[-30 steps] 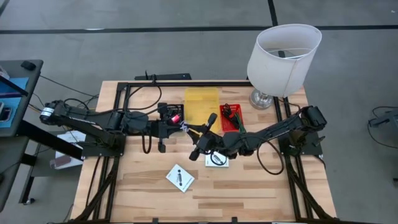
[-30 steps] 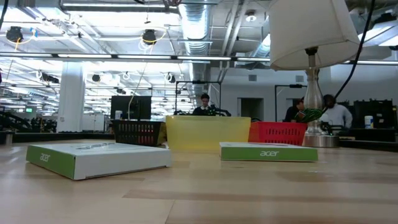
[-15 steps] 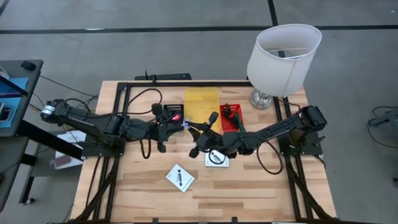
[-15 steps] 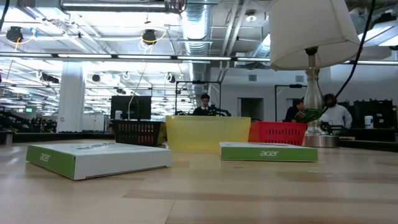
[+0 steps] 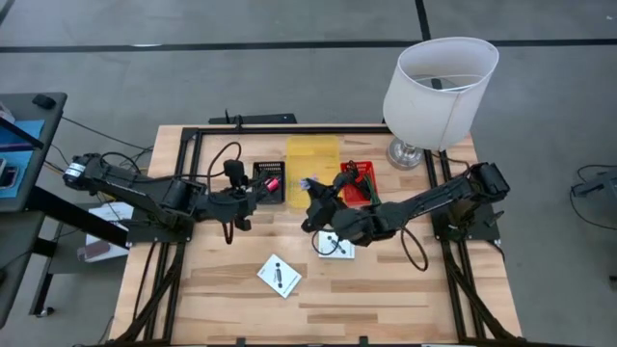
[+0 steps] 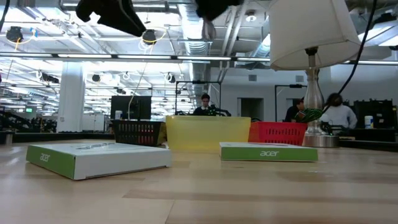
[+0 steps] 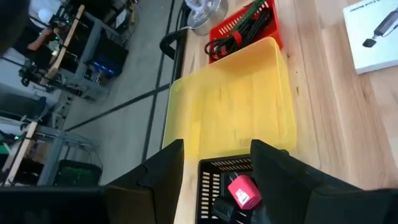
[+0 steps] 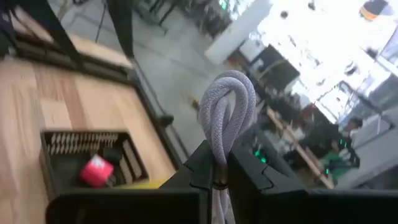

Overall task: Pick and place items into bin
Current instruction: Put the gray charger cable into the red bin

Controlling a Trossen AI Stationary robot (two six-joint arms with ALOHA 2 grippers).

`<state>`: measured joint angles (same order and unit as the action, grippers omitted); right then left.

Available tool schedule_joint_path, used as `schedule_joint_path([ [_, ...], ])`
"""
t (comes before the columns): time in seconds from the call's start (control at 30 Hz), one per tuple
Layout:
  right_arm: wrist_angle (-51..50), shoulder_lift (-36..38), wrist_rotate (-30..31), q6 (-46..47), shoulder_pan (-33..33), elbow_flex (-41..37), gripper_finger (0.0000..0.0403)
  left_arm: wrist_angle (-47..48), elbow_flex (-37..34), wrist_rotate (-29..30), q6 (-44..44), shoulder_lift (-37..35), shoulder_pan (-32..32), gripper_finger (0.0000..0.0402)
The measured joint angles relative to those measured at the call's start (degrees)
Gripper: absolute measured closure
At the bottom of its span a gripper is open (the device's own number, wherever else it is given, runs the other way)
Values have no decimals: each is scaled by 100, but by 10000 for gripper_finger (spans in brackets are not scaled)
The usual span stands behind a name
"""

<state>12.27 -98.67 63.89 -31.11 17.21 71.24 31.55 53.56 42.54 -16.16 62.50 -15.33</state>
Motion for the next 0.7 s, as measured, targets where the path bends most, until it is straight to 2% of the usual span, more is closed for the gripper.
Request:
schedule_joint_path([
  [0.13,-1568,408,1,1325,-93,0,388,-30,0,2,183,0,2,223],
  [0.27,-3136,949,-314,2926,-315,0,388,-168,0,5,288,0,7,223],
  [0.47,-4676,1549,-1448,4578,-842,2,388,-313,0,18,337,0,7,223],
  [0.7,-5702,1689,-2690,5356,-1588,1,387,-519,0,15,339,0,7,223],
])
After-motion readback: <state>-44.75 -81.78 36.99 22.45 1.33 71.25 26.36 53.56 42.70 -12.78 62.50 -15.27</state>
